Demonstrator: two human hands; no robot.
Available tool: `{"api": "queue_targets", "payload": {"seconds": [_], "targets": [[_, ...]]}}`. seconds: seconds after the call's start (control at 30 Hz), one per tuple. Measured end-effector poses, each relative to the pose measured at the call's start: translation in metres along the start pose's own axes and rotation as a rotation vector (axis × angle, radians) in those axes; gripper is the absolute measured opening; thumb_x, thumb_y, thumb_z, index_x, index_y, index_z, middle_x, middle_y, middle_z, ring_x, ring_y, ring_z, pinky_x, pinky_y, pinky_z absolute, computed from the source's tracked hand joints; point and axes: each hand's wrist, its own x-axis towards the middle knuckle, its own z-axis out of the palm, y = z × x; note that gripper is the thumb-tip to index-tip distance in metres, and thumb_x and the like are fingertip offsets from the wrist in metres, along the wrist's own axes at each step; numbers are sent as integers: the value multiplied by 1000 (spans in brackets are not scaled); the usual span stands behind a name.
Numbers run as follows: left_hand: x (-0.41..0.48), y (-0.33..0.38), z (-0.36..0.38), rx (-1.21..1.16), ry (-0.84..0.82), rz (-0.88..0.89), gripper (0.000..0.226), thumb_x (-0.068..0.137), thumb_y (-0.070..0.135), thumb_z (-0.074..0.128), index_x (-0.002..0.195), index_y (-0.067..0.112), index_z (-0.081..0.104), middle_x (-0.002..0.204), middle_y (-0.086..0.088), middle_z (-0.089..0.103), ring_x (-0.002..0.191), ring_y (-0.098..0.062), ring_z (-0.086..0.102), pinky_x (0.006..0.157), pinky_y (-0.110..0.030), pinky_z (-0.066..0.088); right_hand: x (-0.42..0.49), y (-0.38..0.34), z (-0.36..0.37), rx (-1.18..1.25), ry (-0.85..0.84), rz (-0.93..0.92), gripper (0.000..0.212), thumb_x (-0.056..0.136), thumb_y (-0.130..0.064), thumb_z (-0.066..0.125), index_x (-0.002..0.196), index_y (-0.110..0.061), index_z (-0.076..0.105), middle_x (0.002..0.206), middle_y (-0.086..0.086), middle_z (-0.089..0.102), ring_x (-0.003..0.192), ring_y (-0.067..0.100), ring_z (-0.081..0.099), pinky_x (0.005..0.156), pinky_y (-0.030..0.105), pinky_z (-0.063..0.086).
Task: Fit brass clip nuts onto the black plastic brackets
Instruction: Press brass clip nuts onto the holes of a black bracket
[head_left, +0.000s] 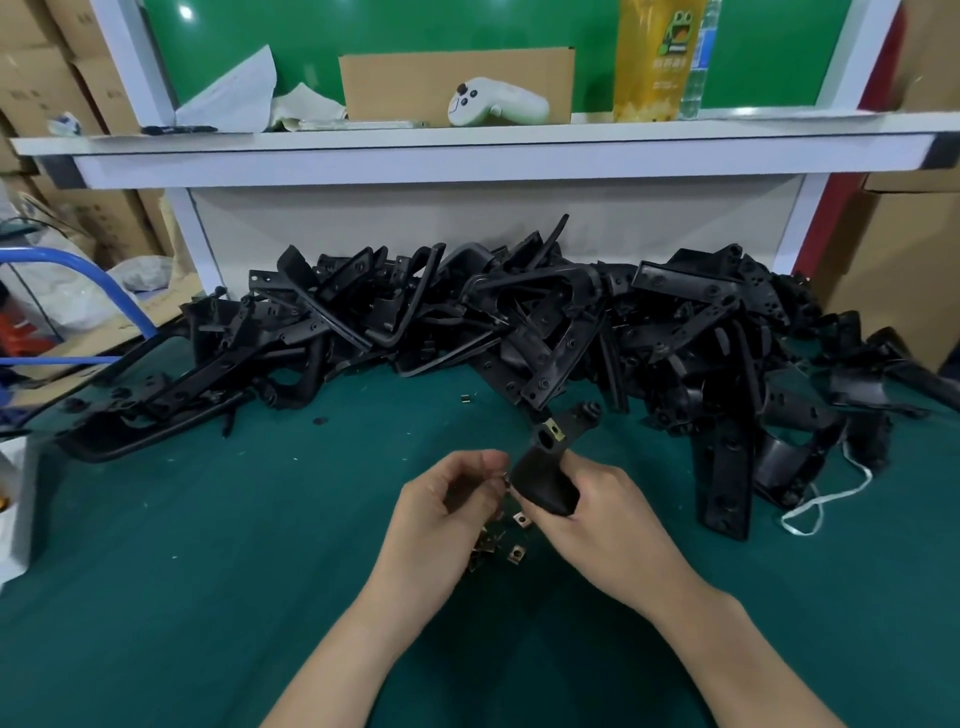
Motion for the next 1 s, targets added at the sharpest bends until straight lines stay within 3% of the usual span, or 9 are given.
{"api": "queue_targets", "payload": {"seconds": [0.13, 0.27, 0.33, 0.47, 0.63, 0.8, 0.93, 1.0], "targets": [[-1, 1, -1, 22, 54, 57, 21, 97, 5, 63, 103, 24, 72, 94, 8, 76, 86, -2, 68, 77, -13, 51, 0, 2, 2, 24, -16, 3, 15, 89, -49, 63, 81, -45, 50, 71, -24, 60, 62, 5, 56, 50, 17, 36], [-2, -1, 0, -39, 5, 40, 22, 101, 6, 57, 107, 23, 70, 95, 4, 73, 87, -10, 67, 78, -22, 55, -1, -1, 0, 108, -49, -9, 13, 91, -46, 62, 84, -49, 51, 66, -18, 60, 56, 7, 54, 49, 18, 37], [-2, -1, -1, -80, -72, 29, 23, 102, 8, 55, 112, 22, 70, 95, 2, 72, 89, -12, 67, 79, -25, 56, -1, -2, -4, 192, -33, -8, 8, 92, -51, 59, 90, -45, 55, 67, -10, 61, 57, 10, 55, 50, 24, 41], [-5, 2, -2, 12, -112, 98, 31, 99, 12, 61, 112, 38, 71, 94, 10, 71, 89, -8, 68, 79, -22, 55, -1, -8, -11, 312, -4, -1, 31, 89, -63, 52, 95, -34, 59, 71, 10, 61, 65, 29, 56, 62, 46, 46], [-11, 5, 2, 78, -71, 135, 32, 98, 18, 64, 111, 47, 68, 98, 12, 74, 91, -5, 69, 79, -15, 52, -4, -13, -12, 321, -8, 19, 33, 89, -62, 50, 93, -30, 59, 70, 12, 60, 65, 31, 55, 63, 46, 44], [-15, 7, 11, 183, 18, 202, 24, 98, 28, 61, 109, 48, 67, 80, 16, 69, 66, 0, 60, 61, -9, 44, -4, -14, -16, 312, -7, 51, 32, 96, -55, 50, 87, -26, 58, 70, 16, 55, 62, 34, 49, 58, 43, 39], [-14, 8, 11, 179, 34, 222, 19, 98, 26, 60, 109, 40, 66, 78, 16, 68, 62, 2, 58, 57, -8, 42, -3, -12, -14, 286, -27, 44, 25, 101, -45, 51, 87, -24, 56, 56, 0, 43, 48, 12, 37, 47, 30, 32], [-13, 8, 11, 192, 35, 222, 19, 99, 25, 60, 109, 40, 66, 76, 17, 67, 62, 1, 59, 57, -7, 42, -2, -13, -14, 280, -40, 54, 23, 102, -43, 50, 89, -24, 56, 55, -7, 39, 47, 9, 34, 46, 28, 30]]}}
